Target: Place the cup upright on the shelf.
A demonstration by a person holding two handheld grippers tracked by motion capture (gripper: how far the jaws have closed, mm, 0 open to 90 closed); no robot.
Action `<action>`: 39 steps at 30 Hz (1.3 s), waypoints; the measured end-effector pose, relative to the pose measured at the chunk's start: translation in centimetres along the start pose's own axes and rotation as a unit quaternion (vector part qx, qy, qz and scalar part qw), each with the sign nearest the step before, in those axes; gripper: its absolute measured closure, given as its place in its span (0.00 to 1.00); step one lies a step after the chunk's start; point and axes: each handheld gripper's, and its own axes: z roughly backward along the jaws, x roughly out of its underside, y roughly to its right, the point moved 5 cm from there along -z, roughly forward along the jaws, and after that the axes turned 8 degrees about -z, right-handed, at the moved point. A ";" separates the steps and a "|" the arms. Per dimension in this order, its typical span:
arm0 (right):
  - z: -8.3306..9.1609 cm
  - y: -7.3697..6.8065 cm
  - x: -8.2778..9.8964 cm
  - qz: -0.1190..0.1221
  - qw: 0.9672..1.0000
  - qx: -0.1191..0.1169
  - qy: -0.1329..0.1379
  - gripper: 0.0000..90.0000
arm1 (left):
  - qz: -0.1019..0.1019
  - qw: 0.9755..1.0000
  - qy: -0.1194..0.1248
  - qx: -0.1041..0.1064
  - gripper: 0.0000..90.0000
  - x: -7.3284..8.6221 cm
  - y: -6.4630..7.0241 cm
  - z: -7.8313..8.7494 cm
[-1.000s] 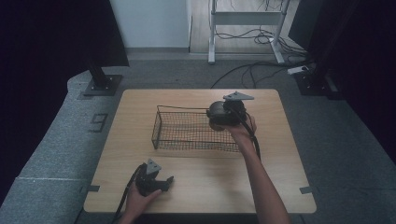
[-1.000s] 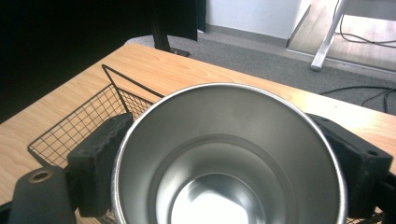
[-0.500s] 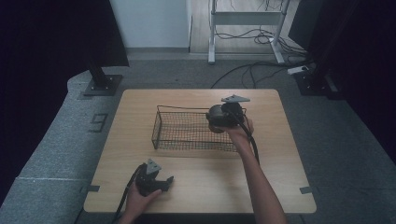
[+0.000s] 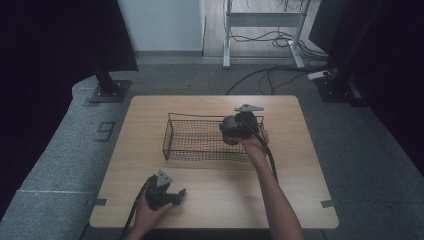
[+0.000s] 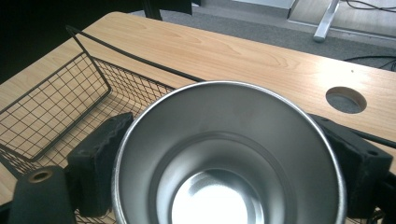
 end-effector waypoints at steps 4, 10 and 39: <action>-0.4 -0.1 0.2 0.002 1.000 0.001 -0.007 0.15 | 0.000 1.000 0.000 0.000 0.18 0.0 0.0 0.0; -1.1 0.0 0.5 0.002 1.000 0.006 -0.015 0.15 | 0.000 1.000 0.000 0.001 0.18 0.0 0.0 0.0; -4.0 1.0 3.1 -0.009 0.997 0.033 -0.065 0.15 | 0.000 1.000 0.000 0.000 0.18 0.0 0.0 0.0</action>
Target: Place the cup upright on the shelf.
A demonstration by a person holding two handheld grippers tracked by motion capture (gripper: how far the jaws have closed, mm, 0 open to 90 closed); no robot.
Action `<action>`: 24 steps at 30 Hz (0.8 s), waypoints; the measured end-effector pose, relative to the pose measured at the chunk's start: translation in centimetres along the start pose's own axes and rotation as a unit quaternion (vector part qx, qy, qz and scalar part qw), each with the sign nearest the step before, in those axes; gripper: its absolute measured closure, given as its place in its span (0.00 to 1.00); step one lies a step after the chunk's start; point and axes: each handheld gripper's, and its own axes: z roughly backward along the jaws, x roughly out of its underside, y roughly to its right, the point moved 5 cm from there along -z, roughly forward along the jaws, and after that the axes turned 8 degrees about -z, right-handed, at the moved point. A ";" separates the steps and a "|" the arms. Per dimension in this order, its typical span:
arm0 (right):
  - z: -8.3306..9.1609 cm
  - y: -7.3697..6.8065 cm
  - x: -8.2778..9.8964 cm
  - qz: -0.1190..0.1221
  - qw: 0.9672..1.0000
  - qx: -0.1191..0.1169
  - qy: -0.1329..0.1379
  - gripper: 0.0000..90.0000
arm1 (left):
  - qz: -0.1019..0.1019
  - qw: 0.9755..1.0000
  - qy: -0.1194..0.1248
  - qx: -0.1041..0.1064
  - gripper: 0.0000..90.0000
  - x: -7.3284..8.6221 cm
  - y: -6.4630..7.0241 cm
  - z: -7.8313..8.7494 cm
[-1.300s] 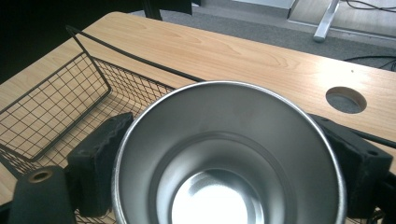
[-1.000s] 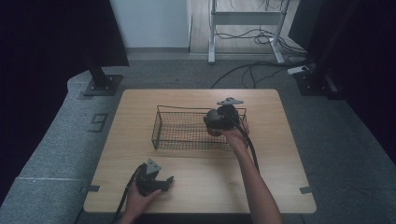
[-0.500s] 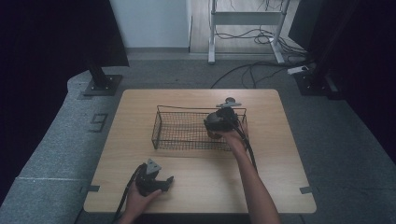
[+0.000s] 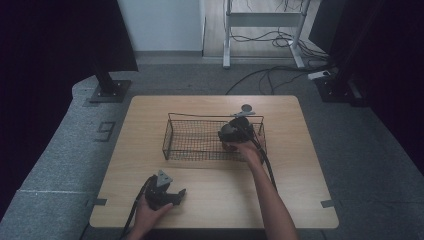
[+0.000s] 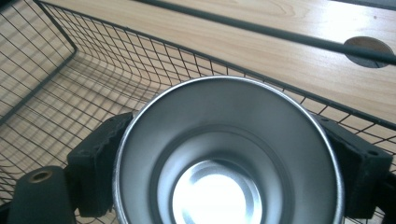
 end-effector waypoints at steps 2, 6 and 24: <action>-0.1 0.0 0.1 0.001 1.000 0.002 -0.001 0.15 | 0.000 1.000 0.000 0.000 0.18 0.0 0.0 0.0; -0.3 0.0 0.4 -0.002 1.000 0.000 -0.003 0.15 | 0.000 1.000 0.000 0.000 0.18 0.0 0.0 0.0; -1.0 0.3 1.5 0.010 0.999 0.008 -0.039 0.15 | 0.000 1.000 0.000 0.000 0.18 0.0 0.0 0.0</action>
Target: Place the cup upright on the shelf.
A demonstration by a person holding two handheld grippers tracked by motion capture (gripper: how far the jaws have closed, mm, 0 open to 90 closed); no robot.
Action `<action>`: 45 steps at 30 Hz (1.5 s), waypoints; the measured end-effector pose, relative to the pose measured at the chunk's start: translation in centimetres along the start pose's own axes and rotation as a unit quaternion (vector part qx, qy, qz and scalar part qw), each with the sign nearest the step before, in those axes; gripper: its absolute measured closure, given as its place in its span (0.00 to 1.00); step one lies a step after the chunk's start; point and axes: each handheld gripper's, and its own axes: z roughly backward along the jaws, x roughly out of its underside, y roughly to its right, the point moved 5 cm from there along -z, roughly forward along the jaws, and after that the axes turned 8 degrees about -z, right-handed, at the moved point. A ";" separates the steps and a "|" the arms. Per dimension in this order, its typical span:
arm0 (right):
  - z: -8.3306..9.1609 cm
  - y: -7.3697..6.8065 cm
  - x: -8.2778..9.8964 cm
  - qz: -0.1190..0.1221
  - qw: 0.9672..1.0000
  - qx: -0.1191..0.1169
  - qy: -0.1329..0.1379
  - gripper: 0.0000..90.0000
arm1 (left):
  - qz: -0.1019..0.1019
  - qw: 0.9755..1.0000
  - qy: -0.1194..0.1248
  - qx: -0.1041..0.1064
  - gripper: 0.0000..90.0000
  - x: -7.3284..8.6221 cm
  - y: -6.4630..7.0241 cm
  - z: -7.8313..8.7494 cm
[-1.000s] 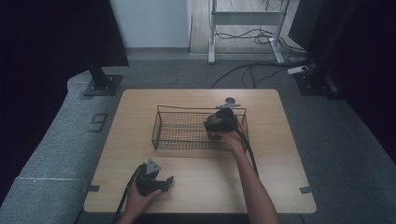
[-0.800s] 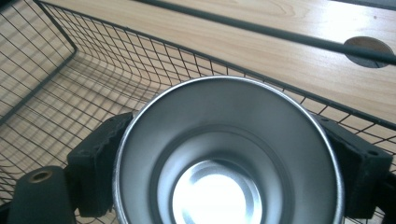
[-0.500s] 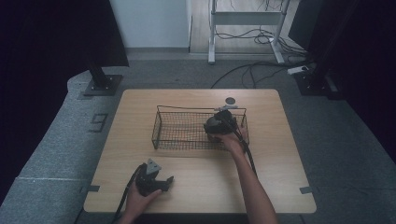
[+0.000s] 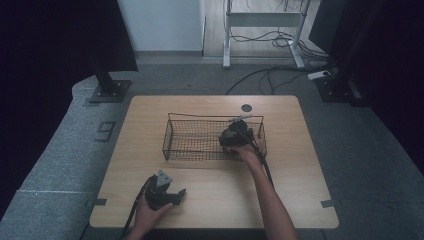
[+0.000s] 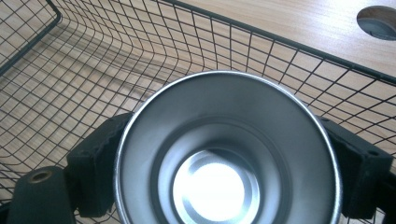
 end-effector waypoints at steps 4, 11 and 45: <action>0.0 0.2 0.0 -0.009 1.000 0.011 -0.005 0.14 | 0.000 1.000 0.000 0.000 0.18 0.0 0.0 0.0; 0.4 0.1 0.0 -0.004 1.000 0.008 0.004 0.06 | 0.000 1.000 0.000 0.000 0.18 0.0 0.0 0.0; 10.0 -0.5 3.1 0.013 0.989 -0.054 0.139 0.11 | 0.001 1.000 0.001 0.000 0.18 0.0 0.0 0.0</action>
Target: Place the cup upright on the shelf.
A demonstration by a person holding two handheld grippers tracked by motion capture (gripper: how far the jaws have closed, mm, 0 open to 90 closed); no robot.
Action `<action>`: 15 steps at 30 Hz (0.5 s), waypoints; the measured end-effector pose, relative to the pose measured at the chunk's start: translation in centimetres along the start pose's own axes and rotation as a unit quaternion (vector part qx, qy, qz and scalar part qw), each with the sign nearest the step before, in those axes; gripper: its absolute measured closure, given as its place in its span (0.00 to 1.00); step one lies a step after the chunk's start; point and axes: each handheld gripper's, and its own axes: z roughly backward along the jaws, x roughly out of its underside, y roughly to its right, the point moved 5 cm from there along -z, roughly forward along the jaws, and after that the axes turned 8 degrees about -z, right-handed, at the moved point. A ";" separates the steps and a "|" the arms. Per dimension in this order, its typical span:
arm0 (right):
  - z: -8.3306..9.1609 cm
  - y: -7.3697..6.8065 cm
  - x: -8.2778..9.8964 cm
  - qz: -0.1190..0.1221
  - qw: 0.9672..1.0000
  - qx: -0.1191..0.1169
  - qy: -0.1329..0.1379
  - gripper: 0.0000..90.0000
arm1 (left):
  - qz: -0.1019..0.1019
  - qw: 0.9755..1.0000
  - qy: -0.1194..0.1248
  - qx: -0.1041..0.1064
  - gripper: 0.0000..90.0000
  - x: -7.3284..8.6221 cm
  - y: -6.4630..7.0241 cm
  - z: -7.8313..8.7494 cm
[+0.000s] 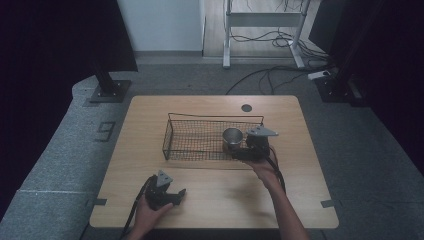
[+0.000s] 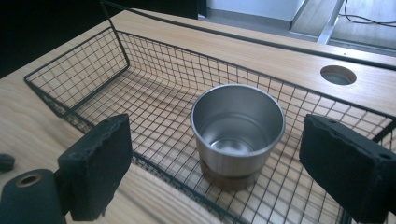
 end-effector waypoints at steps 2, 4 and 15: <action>0.5 0.1 0.5 0.000 1.000 -0.002 0.000 0.11 | -0.001 1.000 0.000 0.000 0.18 0.0 0.0 0.0; 1.3 0.3 1.3 0.000 1.000 -0.003 0.000 0.12 | -0.001 1.000 -0.001 0.000 0.18 0.0 0.0 0.0; 3.7 0.6 4.9 0.007 1.000 -0.005 -0.014 0.14 | -0.002 1.000 -0.001 0.001 0.18 0.0 0.0 0.0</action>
